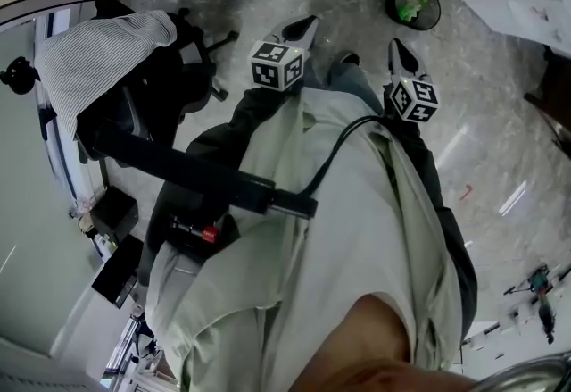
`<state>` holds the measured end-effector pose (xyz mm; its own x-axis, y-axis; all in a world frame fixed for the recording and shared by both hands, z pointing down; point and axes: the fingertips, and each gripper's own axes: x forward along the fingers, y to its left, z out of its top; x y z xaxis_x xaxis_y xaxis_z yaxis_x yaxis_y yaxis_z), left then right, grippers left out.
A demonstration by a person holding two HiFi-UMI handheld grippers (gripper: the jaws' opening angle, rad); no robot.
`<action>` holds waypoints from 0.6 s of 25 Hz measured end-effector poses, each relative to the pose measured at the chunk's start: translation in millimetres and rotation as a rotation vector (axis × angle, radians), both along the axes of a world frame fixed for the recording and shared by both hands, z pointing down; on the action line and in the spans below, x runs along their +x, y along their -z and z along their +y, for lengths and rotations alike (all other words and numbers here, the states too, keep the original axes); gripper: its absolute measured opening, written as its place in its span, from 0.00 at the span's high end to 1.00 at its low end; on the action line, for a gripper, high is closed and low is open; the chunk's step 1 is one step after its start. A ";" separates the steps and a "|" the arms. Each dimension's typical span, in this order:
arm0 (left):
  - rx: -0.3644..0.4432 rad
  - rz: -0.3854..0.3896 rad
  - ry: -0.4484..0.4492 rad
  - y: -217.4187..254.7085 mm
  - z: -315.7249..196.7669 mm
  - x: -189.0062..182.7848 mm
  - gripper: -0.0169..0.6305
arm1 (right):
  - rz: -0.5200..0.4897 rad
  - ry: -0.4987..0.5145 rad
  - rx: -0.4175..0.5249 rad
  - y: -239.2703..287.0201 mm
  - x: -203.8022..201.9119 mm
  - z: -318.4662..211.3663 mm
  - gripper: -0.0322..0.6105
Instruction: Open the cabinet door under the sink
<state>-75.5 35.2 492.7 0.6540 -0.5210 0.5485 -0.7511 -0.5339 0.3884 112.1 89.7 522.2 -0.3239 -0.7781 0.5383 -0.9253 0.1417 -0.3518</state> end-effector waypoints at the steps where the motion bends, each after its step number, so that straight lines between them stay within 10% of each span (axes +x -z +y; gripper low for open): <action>1: 0.003 0.006 -0.003 0.7 -1.6 -3.5 0.96 | 0.002 -0.002 0.002 0.7 -3.8 -1.7 0.95; 15: 0.005 0.085 -0.045 5.6 -34.7 -30.1 0.96 | 0.060 0.041 0.018 4.1 -62.8 -30.2 0.95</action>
